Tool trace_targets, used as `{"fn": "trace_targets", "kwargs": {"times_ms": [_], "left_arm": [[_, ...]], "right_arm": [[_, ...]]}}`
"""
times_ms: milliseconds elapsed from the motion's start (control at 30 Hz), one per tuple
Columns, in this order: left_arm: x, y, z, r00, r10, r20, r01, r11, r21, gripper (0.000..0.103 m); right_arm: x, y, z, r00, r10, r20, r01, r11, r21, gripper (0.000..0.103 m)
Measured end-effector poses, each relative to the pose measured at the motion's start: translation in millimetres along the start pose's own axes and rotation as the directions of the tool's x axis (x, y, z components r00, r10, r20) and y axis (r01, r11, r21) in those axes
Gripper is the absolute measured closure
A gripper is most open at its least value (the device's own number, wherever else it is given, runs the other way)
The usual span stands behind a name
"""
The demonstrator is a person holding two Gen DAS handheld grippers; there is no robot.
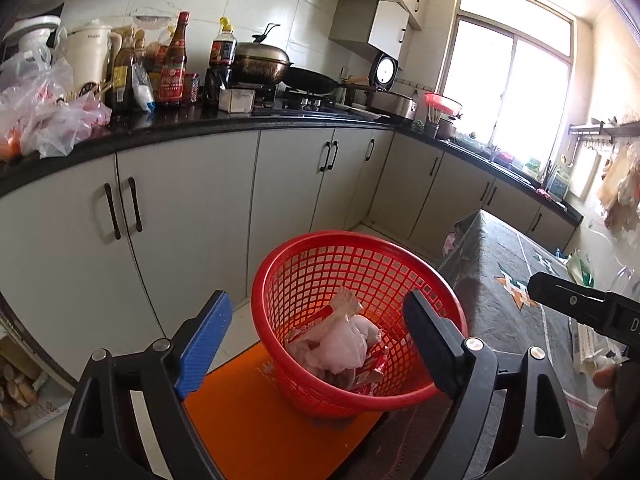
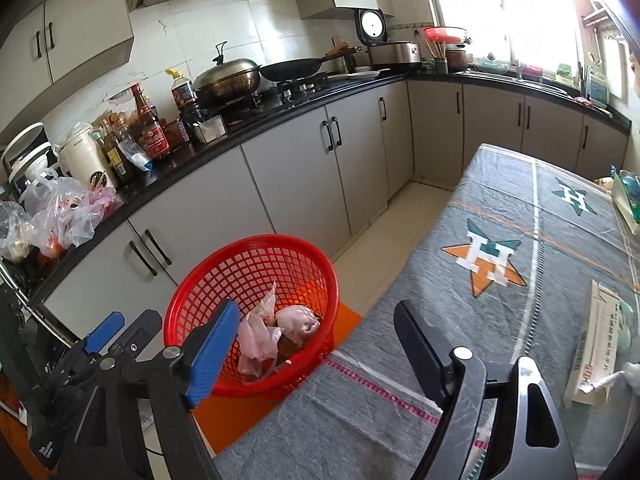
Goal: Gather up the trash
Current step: 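Move both open tools back over the trash on the table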
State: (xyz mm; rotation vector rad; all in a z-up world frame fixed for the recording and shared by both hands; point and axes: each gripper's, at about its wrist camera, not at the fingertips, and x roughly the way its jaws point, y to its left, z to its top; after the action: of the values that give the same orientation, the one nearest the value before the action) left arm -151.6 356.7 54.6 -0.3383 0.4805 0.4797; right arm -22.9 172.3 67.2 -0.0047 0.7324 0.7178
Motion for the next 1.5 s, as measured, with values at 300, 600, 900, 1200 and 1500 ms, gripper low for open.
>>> {"fn": "trace_targets", "kwargs": {"times_ms": [300,600,900,1200,1500], "left_arm": [[-18,-29,-6,1.0,-0.008,0.02,0.006,0.997,0.073,0.016],[-31,-72,-14,0.999,-0.039,0.027,0.035,0.987,0.155,0.016],[-32,-130,-35,0.994,-0.103,-0.03,0.108,0.962,0.252,0.016],[-12,-202,-76,0.951,-0.228,-0.209,0.285,0.907,0.309,0.016],[-9,-220,-86,0.949,-0.22,-0.225,0.293,0.882,0.369,0.016]], "right_arm": [[-30,-8,-10,0.994,-0.087,0.064,0.089,0.996,-0.027,0.007],[-68,-30,-24,0.976,-0.174,0.134,0.183,0.981,-0.059,0.0],[-107,-69,-54,0.971,-0.186,0.147,0.199,0.977,-0.079,0.004],[-156,-190,-68,0.991,-0.123,0.06,0.112,0.98,0.163,0.04],[-155,-322,-77,0.996,-0.071,-0.044,0.083,0.904,0.418,0.047]]}}
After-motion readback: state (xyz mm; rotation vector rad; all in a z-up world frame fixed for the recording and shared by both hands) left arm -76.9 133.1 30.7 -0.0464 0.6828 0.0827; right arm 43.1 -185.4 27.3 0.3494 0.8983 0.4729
